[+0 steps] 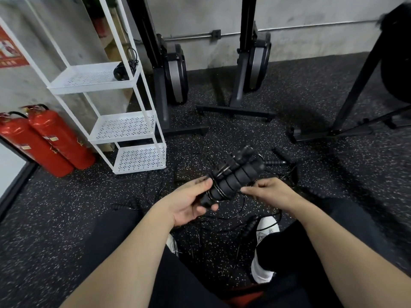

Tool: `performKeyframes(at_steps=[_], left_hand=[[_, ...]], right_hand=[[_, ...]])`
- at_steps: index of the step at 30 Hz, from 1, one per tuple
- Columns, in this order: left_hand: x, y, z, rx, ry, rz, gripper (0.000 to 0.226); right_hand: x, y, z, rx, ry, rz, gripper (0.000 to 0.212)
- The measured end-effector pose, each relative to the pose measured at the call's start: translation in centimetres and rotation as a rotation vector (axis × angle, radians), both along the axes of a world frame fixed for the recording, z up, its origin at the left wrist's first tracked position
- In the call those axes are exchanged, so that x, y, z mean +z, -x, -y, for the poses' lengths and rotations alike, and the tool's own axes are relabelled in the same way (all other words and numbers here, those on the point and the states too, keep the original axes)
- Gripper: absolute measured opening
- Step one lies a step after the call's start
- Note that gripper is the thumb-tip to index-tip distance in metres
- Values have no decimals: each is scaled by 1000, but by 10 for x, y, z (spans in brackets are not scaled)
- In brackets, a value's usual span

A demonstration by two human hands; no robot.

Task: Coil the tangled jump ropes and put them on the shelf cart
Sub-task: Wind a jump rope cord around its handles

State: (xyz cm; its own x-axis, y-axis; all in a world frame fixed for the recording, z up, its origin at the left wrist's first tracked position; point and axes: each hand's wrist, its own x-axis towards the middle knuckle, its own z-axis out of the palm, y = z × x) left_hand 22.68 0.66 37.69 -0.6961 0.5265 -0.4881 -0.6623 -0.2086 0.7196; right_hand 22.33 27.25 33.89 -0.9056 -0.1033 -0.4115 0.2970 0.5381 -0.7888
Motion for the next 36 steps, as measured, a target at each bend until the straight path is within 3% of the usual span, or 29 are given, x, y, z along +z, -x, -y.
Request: performKeyframes(at_steps=[4, 7, 9, 12, 20, 25, 30, 33, 36], left_hand=[[2, -3, -8, -218, 206, -86, 49], [3, -4, -14, -391, 290, -123, 42], [0, -4, -16, -504, 330, -163, 31], [-7, -6, -20, -591, 411, -205, 32], [-20, -9, -29, -676, 682, -409, 45], [-22, -8, -39, -646, 755, -457, 89], [-29, -3, -40, -755, 922, -521, 55], [-33, 0, -38, -687, 849, -410, 51], [-40, -2, -39, -583, 898, -469, 50]], right_hand=[[-6, 3, -6, -1, 57, -142, 18], [-4, 4, -5, 6, 44, -151, 23], [2, 3, 1, -23, -18, -98, 40], [4, 1, 5, -23, -62, -65, 50], [4, -3, 10, -14, 61, -104, 37], [4, -4, 11, -54, 156, -159, 35], [6, -14, 24, 54, 118, -200, 35], [5, -15, 27, 34, 120, -211, 33], [4, -11, 28, 29, 149, -217, 29]])
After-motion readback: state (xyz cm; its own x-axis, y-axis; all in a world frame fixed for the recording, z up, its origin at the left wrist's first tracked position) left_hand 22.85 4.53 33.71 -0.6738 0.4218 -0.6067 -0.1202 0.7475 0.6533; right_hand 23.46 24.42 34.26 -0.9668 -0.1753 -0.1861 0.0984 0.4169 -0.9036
